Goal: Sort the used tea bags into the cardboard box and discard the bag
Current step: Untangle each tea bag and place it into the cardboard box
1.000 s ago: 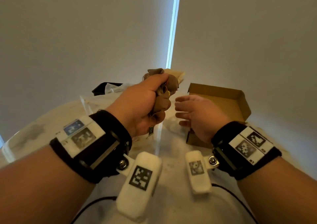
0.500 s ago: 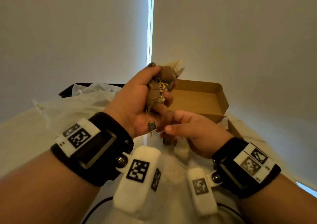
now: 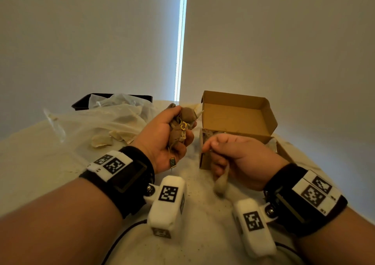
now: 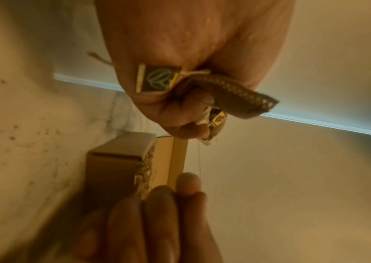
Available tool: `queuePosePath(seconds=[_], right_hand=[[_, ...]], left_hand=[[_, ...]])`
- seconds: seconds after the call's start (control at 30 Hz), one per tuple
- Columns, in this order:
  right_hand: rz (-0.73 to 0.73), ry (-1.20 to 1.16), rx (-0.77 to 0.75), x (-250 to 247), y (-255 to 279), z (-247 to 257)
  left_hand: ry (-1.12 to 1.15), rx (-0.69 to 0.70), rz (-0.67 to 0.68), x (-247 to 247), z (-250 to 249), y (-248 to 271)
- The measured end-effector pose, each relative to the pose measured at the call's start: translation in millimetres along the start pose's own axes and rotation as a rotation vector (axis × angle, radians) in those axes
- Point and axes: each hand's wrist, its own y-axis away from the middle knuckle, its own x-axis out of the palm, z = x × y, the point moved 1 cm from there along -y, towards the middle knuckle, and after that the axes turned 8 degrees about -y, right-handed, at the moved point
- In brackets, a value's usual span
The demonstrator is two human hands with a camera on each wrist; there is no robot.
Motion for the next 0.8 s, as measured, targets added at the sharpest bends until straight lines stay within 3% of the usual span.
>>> queuePosePath(seconds=[0.17,0.5,0.8], right_hand=[[-0.177,-0.146,-0.118,-4,-6,2],[-0.263,-0.173,-0.313,-4,-4,9],[-0.342,-0.231,-0.421,-5,-2,13]], left_hand=[[-0.05,0.0,-0.086,-5,5,-5],[-0.143,0.028,-0.216,-11,12,-13],[-0.24,0.1,-0.25,-12,19,-18]])
